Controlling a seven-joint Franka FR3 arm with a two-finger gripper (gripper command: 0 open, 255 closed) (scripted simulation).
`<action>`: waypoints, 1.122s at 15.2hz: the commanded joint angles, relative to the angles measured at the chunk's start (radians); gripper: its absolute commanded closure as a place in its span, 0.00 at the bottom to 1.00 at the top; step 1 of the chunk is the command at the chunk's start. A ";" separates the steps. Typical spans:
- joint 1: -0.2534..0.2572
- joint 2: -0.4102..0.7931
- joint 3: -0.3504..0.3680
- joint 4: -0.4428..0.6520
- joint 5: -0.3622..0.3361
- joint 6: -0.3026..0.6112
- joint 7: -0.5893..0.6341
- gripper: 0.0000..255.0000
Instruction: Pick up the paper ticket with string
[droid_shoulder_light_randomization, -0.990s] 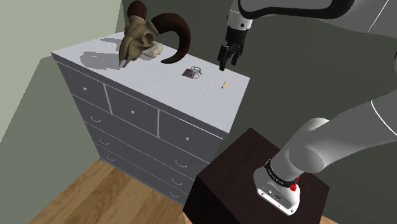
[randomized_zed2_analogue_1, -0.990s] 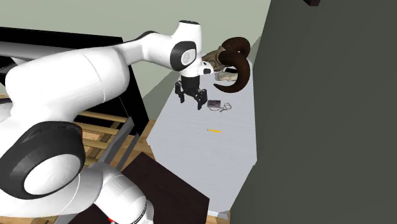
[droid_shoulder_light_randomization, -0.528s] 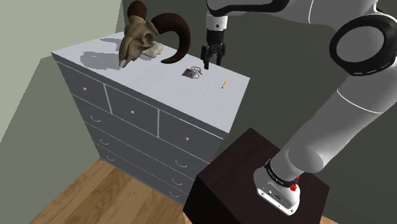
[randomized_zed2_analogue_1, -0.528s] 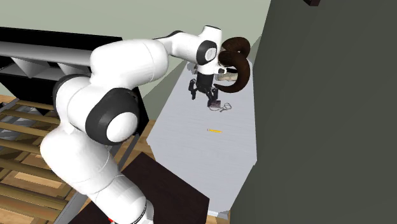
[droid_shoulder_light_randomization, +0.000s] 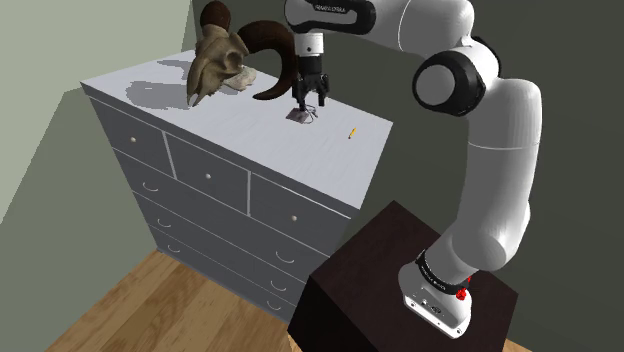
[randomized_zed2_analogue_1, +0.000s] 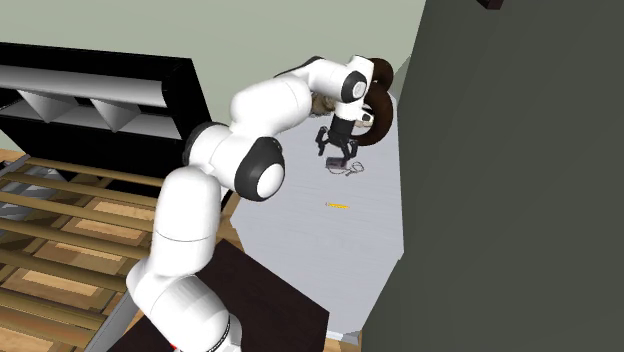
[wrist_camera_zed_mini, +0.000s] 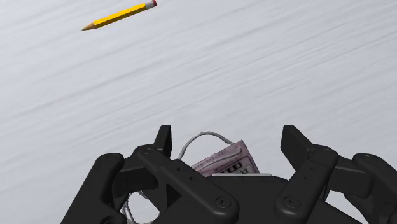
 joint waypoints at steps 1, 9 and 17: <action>-0.009 0.095 0.000 0.122 0.007 -0.058 -0.001 0.00; -0.006 0.095 0.001 0.019 0.007 0.045 -0.003 0.00; -0.006 0.092 0.001 0.014 0.007 0.047 -0.003 1.00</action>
